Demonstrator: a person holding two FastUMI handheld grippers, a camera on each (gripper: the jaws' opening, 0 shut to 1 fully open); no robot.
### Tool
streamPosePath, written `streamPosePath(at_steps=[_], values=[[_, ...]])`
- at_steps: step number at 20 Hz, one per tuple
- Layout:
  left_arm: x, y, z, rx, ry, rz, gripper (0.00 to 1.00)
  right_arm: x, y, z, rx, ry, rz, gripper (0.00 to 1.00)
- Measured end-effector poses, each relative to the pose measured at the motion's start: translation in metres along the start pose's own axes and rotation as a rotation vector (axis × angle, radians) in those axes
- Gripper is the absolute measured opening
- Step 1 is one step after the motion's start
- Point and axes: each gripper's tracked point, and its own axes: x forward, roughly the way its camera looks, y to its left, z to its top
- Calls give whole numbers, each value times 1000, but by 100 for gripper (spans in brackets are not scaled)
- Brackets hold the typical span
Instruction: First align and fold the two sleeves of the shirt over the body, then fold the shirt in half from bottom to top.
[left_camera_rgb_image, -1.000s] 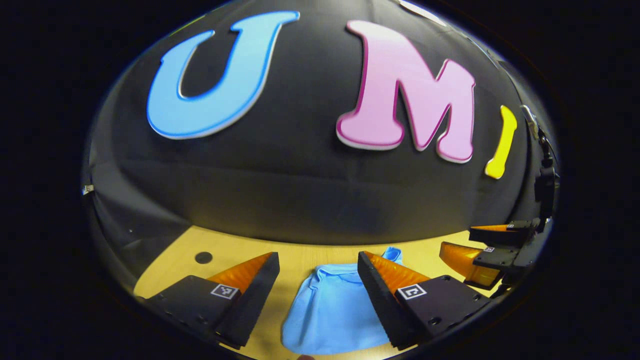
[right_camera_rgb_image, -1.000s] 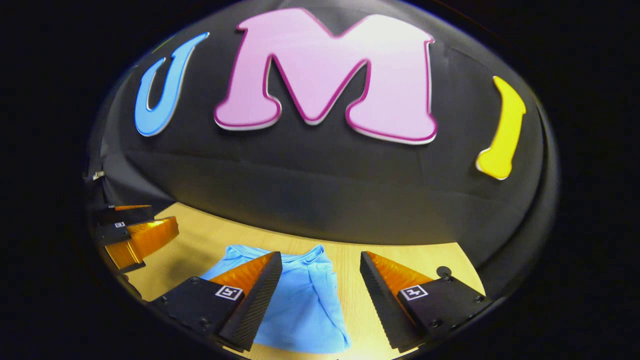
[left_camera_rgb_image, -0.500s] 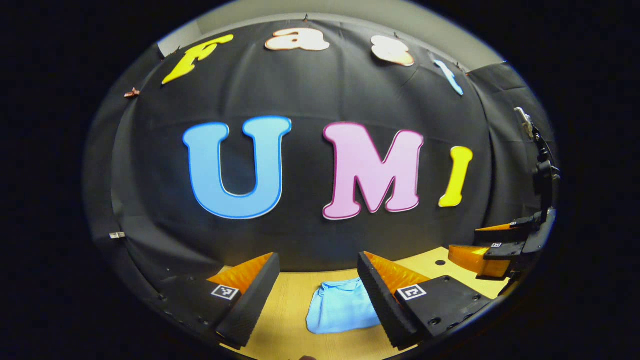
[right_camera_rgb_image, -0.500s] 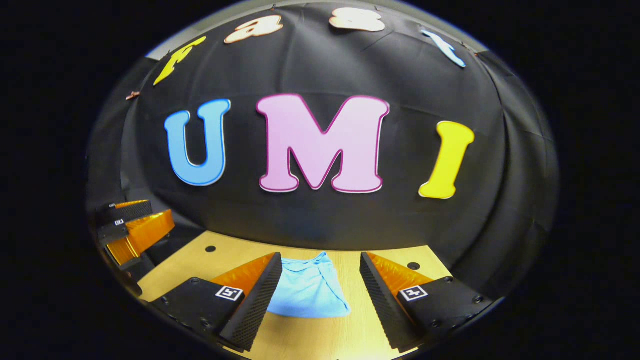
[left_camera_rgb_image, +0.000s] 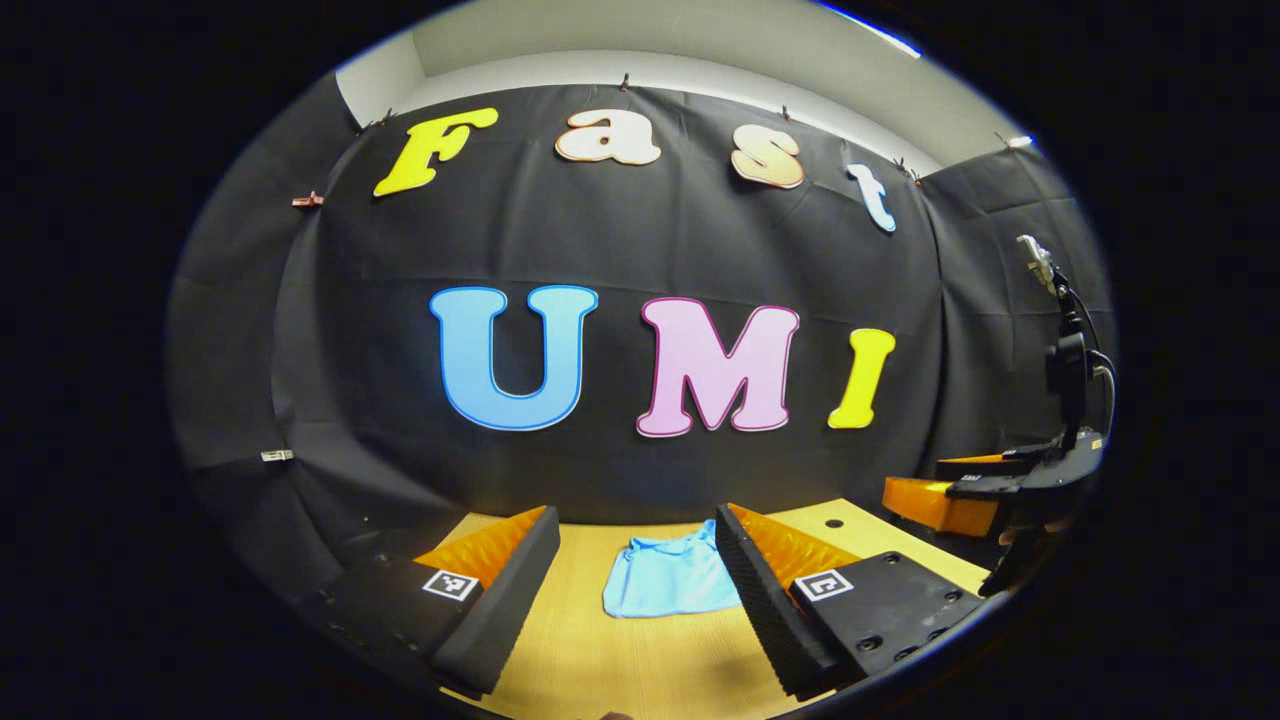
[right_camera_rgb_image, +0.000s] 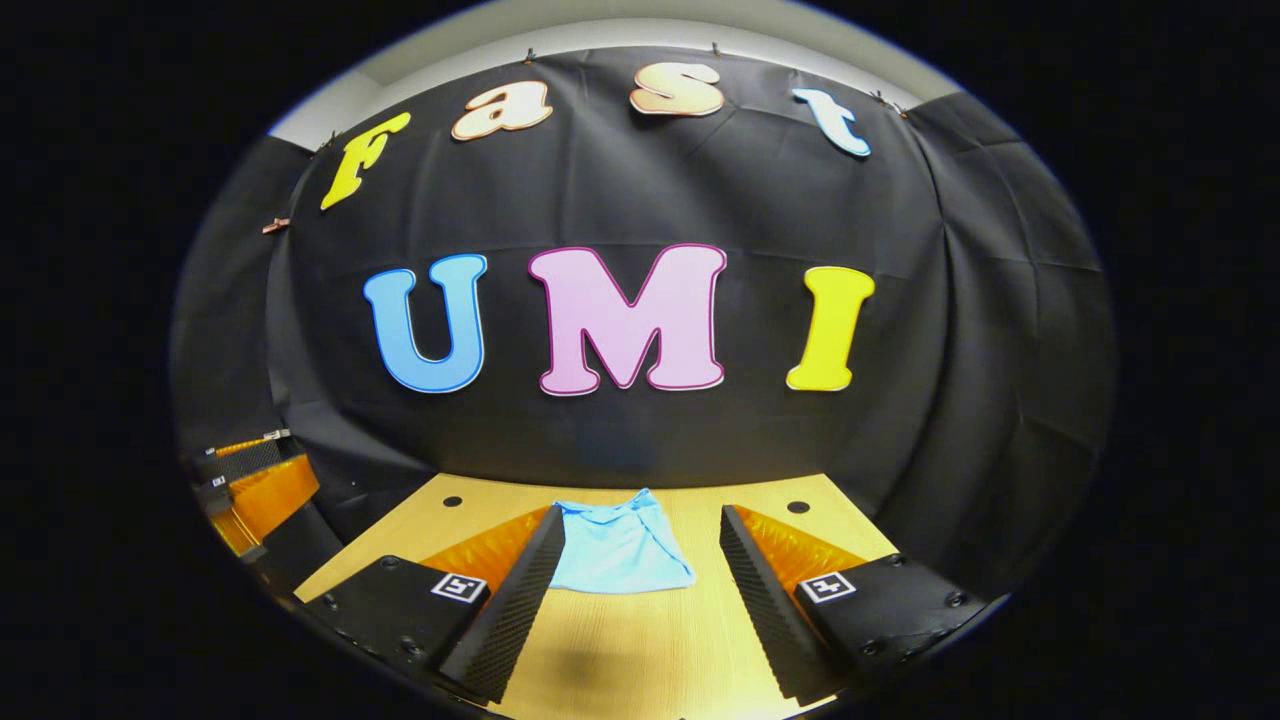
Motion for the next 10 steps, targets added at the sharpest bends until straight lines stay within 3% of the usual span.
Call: streamPosePath(at_steps=[6, 10], values=[[-74, 12, -10, -25, -23, 43, 99, -66, -9, -35, -5, 53, 5, 97], [-97, 11, -22, -21, -7, 32, 99, -89, -23, -30, 42, 23, -30, 97]])
